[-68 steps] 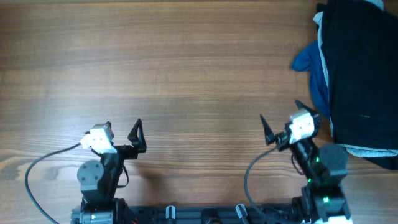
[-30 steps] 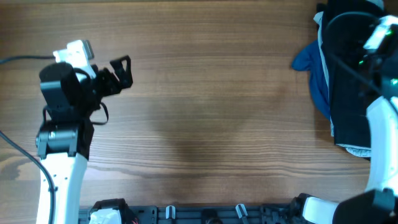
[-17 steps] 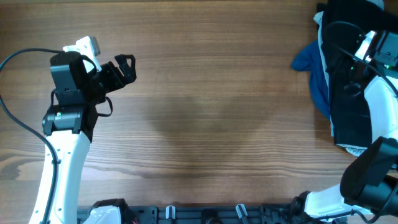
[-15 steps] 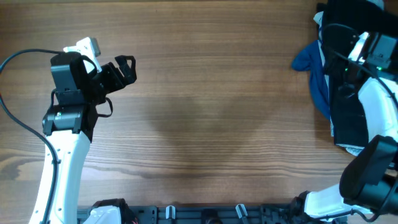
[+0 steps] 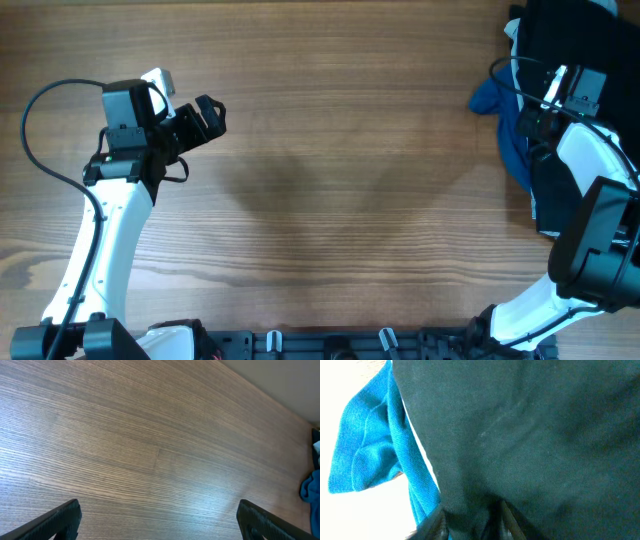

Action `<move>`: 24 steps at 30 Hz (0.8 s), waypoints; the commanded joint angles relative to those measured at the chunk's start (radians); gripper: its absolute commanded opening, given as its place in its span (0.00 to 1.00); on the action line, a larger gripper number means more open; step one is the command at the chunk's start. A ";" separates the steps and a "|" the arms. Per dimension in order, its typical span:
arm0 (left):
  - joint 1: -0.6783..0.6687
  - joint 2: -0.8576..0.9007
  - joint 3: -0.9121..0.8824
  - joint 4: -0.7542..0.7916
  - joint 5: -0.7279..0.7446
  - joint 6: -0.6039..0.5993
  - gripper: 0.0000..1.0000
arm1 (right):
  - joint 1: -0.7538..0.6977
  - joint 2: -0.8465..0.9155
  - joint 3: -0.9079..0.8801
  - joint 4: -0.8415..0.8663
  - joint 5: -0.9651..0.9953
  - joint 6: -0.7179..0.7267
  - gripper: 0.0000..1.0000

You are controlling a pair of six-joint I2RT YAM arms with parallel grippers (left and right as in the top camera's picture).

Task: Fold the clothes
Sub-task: 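Grasp the black shorts with the right gripper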

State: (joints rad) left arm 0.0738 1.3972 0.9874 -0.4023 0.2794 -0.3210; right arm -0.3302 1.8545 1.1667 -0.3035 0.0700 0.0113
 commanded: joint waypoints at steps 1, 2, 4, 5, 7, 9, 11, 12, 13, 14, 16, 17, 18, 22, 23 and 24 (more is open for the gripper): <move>-0.005 0.005 0.008 0.008 0.011 -0.009 1.00 | 0.003 0.023 -0.009 -0.001 0.039 0.018 0.04; -0.005 0.005 0.008 0.010 0.008 -0.009 1.00 | 0.004 0.013 -0.006 -0.005 0.034 0.018 0.04; -0.003 0.003 0.008 0.029 -0.003 -0.001 1.00 | 0.004 -0.058 0.024 -0.040 -0.041 0.017 0.04; -0.004 0.002 0.008 0.059 -0.003 -0.001 1.00 | 0.006 -0.115 0.053 -0.066 -0.090 0.016 0.04; 0.002 -0.012 0.008 0.109 -0.009 0.003 1.00 | 0.039 -0.247 0.101 -0.109 -0.222 0.004 0.04; 0.043 -0.032 0.008 0.114 -0.043 0.003 1.00 | 0.114 -0.321 0.110 -0.124 -0.295 0.000 0.04; 0.114 -0.042 0.008 0.106 -0.043 0.002 1.00 | 0.238 -0.338 0.110 -0.166 -0.301 0.018 0.04; 0.156 -0.046 0.008 0.093 -0.030 0.000 1.00 | 0.332 -0.328 0.109 -0.194 -0.297 0.018 0.04; 0.185 -0.045 0.008 0.082 -0.002 -0.002 1.00 | 0.405 -0.316 0.109 -0.220 -0.220 0.053 0.04; 0.204 -0.045 0.008 0.071 0.032 -0.002 1.00 | 0.428 -0.311 0.109 -0.235 -0.145 0.089 0.04; 0.211 -0.045 0.008 0.048 0.047 -0.001 1.00 | 0.405 -0.307 0.109 -0.293 -0.059 0.123 0.06; 0.210 -0.045 0.008 0.032 0.047 -0.001 1.00 | 0.366 -0.307 0.109 -0.339 -0.058 0.145 0.34; 0.210 -0.045 0.008 0.016 0.047 -0.001 1.00 | 0.327 -0.307 0.109 -0.389 -0.059 0.163 0.68; 0.210 -0.045 0.008 -0.032 0.046 -0.001 1.00 | 0.134 -0.306 0.080 -0.663 -0.023 0.236 0.90; 0.210 -0.045 0.008 -0.032 0.046 -0.001 1.00 | 0.107 -0.305 0.057 -0.681 0.017 0.236 0.91; 0.210 -0.045 0.008 -0.032 0.046 -0.002 1.00 | 0.094 -0.305 0.039 -0.681 0.052 0.236 0.93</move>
State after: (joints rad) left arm 0.2825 1.3705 0.9867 -0.4347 0.3099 -0.3206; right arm -0.2066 1.5414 1.2469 -0.9764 0.0345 0.2173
